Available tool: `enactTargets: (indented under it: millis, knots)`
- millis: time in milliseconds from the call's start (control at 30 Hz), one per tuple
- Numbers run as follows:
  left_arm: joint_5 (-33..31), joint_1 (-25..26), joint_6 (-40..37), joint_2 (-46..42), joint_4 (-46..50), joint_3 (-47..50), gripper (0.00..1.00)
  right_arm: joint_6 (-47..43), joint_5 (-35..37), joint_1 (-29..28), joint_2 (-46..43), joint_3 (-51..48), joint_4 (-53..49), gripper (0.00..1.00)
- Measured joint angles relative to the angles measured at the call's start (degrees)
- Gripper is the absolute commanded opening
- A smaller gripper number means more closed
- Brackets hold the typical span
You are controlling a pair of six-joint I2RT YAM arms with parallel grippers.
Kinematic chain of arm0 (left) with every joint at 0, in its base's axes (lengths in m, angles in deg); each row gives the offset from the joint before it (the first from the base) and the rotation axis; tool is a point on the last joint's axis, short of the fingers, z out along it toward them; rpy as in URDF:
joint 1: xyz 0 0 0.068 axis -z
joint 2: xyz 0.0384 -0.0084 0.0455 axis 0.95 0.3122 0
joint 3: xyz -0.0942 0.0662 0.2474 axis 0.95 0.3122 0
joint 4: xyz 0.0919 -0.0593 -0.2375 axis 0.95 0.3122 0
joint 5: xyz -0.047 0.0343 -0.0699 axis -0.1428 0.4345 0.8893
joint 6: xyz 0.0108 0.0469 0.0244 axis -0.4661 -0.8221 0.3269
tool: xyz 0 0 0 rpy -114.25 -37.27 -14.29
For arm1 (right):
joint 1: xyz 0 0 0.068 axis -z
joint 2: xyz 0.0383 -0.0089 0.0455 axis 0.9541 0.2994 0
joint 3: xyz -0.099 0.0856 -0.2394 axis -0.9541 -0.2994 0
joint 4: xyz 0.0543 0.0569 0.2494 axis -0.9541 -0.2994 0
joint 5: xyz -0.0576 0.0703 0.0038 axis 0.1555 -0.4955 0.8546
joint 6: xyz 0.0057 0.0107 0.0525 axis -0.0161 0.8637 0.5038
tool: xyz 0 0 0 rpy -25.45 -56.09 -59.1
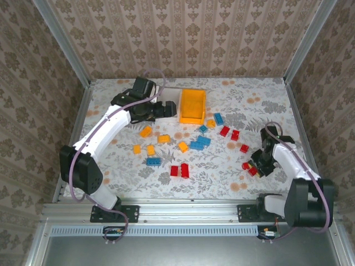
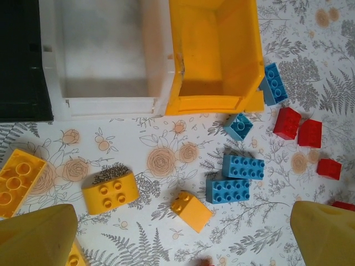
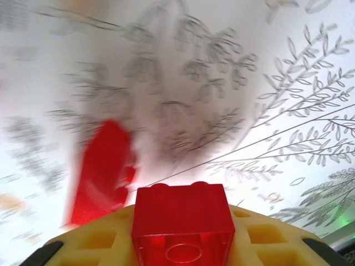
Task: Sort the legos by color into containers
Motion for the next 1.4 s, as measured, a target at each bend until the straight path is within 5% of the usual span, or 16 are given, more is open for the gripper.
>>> enactTargets:
  millis: [333,600,967,1167,1400]
  knots:
    - [3.5,-4.9,4.6,-1.5,-3.5,6.5,1.00,3.0,-10.2,-4.0,-1.0,16.3,4.8,0.34]
    - [5.1,-8.6,8.4,-9.1,-4.5,11.8,1.00,0.0,-14.8,-17.2,26.9,45.2,10.5,0.33]
    - [3.5,-11.2,11.2,-25.6,-0.5,21.4,1.00,-10.7,-14.8,-24.0,62.0,84.8,0.0,0.34]
    - [1.7,-11.7,12.6,-31.6,2.5,23.7,1.00,-13.6,-14.6,-24.4,69.2,90.7,-4.8,0.55]
    - [1.1,-12.5,13.8,-33.2,3.4,25.8,1.00,-14.9,-14.7,-24.4,69.9,93.3,-6.1,0.60]
